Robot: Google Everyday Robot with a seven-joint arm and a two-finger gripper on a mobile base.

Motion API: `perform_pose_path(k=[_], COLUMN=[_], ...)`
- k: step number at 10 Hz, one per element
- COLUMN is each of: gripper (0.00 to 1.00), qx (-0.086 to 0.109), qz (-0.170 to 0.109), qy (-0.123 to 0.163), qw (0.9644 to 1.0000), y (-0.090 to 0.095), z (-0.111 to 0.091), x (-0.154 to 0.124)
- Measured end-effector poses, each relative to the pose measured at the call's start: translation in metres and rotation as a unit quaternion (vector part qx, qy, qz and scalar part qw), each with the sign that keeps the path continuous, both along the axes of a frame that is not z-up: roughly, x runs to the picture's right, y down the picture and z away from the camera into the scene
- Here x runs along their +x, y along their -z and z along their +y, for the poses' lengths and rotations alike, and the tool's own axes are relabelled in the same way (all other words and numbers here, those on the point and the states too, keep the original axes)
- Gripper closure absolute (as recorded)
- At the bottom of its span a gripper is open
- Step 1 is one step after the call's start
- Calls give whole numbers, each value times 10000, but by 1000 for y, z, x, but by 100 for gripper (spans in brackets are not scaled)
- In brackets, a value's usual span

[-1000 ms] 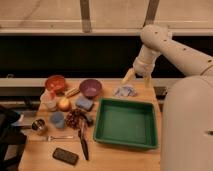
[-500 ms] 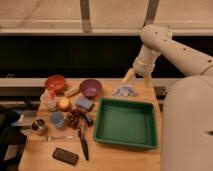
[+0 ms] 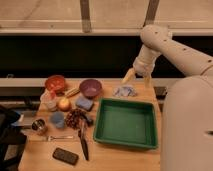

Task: Wipe tray with eraser

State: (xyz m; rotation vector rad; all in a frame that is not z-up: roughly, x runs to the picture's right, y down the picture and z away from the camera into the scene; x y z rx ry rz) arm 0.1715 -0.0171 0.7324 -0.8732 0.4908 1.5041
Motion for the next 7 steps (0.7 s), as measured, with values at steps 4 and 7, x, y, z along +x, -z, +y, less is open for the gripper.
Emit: perform_pose_path(k=[4, 7], gripper=[20, 20], qx=[375, 550], qz=[-73, -526], qy=[650, 1425], qw=[9972, 9869], y=[7, 19], z=[-11, 6], x=[-39, -117])
